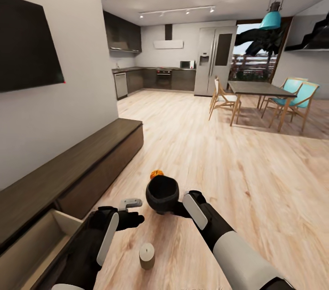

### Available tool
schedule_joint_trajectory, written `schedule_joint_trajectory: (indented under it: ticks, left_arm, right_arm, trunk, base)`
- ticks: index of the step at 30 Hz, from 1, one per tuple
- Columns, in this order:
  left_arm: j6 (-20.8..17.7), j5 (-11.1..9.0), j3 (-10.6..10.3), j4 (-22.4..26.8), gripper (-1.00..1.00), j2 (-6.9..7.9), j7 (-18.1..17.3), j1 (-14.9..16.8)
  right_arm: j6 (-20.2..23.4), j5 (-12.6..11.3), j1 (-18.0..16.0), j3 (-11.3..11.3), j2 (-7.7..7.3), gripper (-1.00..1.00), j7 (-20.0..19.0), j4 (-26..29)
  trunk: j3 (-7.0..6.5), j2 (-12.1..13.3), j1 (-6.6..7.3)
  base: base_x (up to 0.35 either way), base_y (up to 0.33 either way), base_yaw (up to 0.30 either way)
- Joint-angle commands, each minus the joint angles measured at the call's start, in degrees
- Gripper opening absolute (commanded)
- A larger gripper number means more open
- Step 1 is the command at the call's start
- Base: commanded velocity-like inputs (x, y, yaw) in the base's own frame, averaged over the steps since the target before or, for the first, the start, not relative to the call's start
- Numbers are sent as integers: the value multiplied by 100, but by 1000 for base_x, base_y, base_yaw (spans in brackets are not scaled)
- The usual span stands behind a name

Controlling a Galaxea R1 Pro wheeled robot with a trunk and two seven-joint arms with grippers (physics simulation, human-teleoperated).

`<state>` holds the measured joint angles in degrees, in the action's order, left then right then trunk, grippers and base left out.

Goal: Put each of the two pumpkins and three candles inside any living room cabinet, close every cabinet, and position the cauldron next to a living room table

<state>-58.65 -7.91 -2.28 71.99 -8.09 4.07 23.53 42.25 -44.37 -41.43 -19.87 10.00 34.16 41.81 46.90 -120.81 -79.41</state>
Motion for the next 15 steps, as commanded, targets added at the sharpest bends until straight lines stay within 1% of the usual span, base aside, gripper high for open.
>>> schedule_joint_trajectory:
  ticks: [1, 9, 11, 14, 15]
  left_arm:
    - [-23, -53, 0, 8, 100, 0, 44, 2]
    - [-14, -53, 0, 6, 100, 2, 51, 1]
    - [-9, -53, 0, 0, 100, 6, 56, 2]
    - [-4, -47, 0, -33, 100, 13, 111, 2]
    - [-1, -46, 0, -47, 100, 15, 175, 2]
  right_arm:
    - [2, -54, -6, -15, 0, 100, 56, 3]
    - [12, -44, -6, -9, 0, 100, 60, 12]
    - [26, -42, -1, -11, 0, 100, 63, 60]
    - [106, -38, 42, -15, 0, 100, 66, 384]
    - [192, -38, 55, -16, 0, 100, 69, 647]
  trunk:
    - [24, -44, -22]
    - [168, -365, -197]
    - [204, -445, -241]
    - [258, -566, -307]
    - [276, -606, -329]
  base:
    - [0, 0, -289]
    - [0, 0, -288]
    - [0, 0, -221]
    - [0, 0, -86]
    - [0, 0, -39]
